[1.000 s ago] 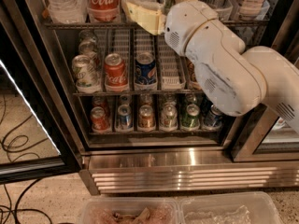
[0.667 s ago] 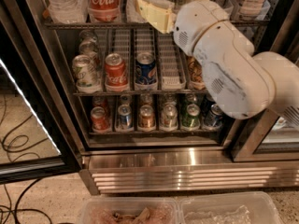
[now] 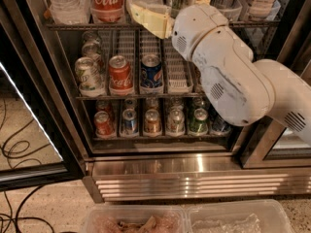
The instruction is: Pick water bottle from top shelf of fridge
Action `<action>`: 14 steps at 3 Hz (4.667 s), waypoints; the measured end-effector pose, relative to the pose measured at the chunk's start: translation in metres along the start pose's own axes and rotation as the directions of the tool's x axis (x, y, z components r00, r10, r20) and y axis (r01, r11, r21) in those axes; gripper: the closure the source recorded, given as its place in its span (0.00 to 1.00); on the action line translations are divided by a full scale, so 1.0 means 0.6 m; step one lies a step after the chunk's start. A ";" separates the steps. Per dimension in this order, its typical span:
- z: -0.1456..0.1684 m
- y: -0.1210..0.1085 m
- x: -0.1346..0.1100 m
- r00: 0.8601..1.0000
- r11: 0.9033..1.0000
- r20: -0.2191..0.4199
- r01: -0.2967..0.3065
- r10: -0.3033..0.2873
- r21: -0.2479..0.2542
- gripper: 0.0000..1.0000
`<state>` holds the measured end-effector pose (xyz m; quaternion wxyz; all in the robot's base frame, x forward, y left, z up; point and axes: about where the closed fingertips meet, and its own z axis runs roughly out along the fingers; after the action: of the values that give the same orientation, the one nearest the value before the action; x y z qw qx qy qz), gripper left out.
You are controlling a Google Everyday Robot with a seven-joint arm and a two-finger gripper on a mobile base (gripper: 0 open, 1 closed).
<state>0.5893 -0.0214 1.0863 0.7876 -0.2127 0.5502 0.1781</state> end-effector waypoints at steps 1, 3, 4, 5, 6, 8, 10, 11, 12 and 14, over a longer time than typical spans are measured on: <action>0.003 0.008 -0.001 1.000 1.000 0.001 0.012 -0.012 -0.011 0.23; 0.014 0.083 0.034 0.998 0.993 -0.042 -0.043 0.038 -0.106 0.23; 0.010 0.081 0.039 0.997 0.993 -0.045 -0.059 0.055 -0.100 0.23; 0.010 0.059 0.032 0.998 0.996 -0.020 -0.060 0.058 -0.070 0.24; 0.016 0.043 0.023 0.998 0.998 0.017 -0.051 0.052 -0.042 0.24; 0.056 0.050 0.019 0.998 0.998 0.053 -0.015 0.018 -0.064 0.22; 0.083 0.038 0.024 0.998 0.998 0.065 0.027 -0.023 -0.053 0.24; 0.082 0.029 0.019 0.991 0.995 0.086 0.100 -0.099 -0.010 0.26; 0.072 0.048 0.012 0.965 0.972 0.115 0.236 -0.236 0.018 0.26; 0.070 0.079 0.003 0.934 0.945 0.151 0.327 -0.325 0.011 0.10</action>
Offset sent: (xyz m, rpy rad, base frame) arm -0.0160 0.0429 -0.0240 -0.0194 0.0587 0.1507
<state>0.5989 0.0414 1.0906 0.8438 -0.2926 0.4452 0.0646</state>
